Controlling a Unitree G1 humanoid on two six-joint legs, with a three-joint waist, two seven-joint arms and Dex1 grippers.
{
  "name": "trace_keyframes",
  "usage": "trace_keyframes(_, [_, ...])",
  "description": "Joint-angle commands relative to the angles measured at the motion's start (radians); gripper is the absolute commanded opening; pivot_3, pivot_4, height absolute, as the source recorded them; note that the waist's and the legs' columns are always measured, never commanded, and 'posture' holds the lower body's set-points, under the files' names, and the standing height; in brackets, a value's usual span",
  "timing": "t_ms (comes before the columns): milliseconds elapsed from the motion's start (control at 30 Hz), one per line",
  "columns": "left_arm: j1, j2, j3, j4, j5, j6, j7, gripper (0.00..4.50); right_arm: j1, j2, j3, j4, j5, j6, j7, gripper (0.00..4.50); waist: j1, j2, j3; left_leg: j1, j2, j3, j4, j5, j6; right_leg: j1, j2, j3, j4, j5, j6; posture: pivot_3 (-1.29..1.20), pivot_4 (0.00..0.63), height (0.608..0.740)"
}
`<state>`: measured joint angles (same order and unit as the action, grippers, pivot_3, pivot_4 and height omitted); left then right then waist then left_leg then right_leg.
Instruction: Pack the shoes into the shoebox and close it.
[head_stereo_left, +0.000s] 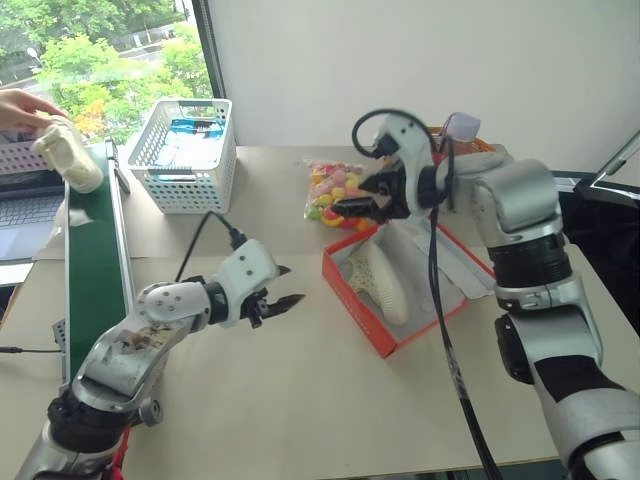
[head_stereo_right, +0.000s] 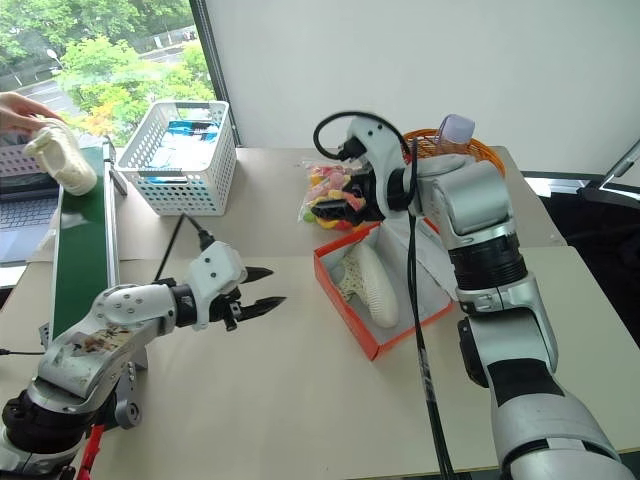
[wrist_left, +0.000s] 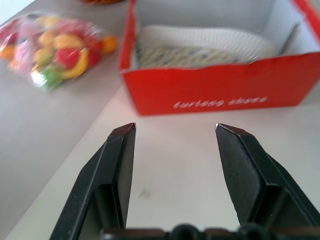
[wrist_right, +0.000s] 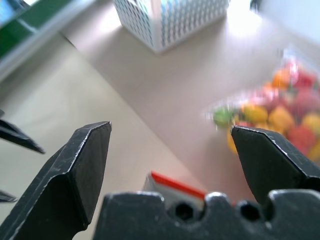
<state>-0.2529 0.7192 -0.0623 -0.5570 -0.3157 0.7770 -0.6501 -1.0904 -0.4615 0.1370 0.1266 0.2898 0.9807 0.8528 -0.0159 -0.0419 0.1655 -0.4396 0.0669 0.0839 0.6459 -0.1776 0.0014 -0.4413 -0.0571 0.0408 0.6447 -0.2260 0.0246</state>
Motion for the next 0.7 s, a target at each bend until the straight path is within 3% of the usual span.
trace_keyframes(33, [0.061, 0.014, 0.114, -0.057, 0.024, 0.056, 0.079, 2.70, 0.032, 0.002, -0.019, -0.043, 0.062, -0.147, 0.118, 4.49, 0.001, 0.000, 0.000, 0.000, 0.000, 0.000, 0.000, 0.000, 0.000, 0.000, 0.000, 0.000, 0.000, 0.000, 0.000, 0.00, 0.150, 0.740])
trace_keyframes(133, [0.122, -0.027, 0.206, -0.102, 0.022, 0.117, 0.162, 2.70, 0.076, 0.020, 0.018, -0.063, 0.124, -0.201, 0.256, 4.49, -0.001, 0.000, 0.000, 0.000, 0.000, 0.000, 0.000, 0.000, 0.000, 0.000, 0.000, 0.000, 0.000, 0.000, 0.000, 0.00, 0.150, 0.740])
trace_keyframes(233, [0.152, -0.072, 0.274, -0.149, -0.003, 0.173, 0.211, 3.41, 0.092, 0.047, 0.043, -0.047, 0.124, -0.260, 0.299, 4.50, -0.001, 0.000, 0.000, 0.000, 0.000, 0.000, 0.000, 0.000, 0.000, 0.000, 0.000, 0.000, 0.001, 0.000, 0.000, 0.00, 0.150, 0.740])
trace_keyframes(333, [0.174, -0.137, 0.351, -0.190, 0.008, 0.221, 0.295, 4.44, 0.100, 0.086, 0.061, -0.022, 0.129, -0.300, 0.329, 4.50, 0.000, 0.000, 0.000, 0.000, 0.000, -0.001, 0.001, 0.000, 0.000, 0.000, 0.000, 0.000, 0.001, 0.000, 0.000, 0.00, 0.150, 0.740])
trace_keyframes(567, [0.194, -0.324, 0.570, -0.234, 0.125, 0.294, 0.573, 4.44, 0.082, 0.210, 0.084, 0.105, 0.106, -0.448, 0.345, 4.50, -0.003, 0.000, 0.000, 0.002, 0.000, -0.001, 0.002, 0.000, 0.000, 0.002, 0.000, 0.000, 0.002, 0.001, -0.001, 0.00, 0.150, 0.740])
trace_keyframes(700, [0.212, -0.383, 0.646, -0.241, 0.166, 0.282, 0.644, 4.44, 0.075, 0.237, 0.119, 0.160, 0.079, -0.518, 0.394, 4.50, -0.002, -0.001, 0.000, 0.002, 0.000, -0.001, 0.002, 0.000, -0.001, 0.002, 0.000, -0.001, 0.002, 0.001, -0.001, 0.00, 0.150, 0.740])
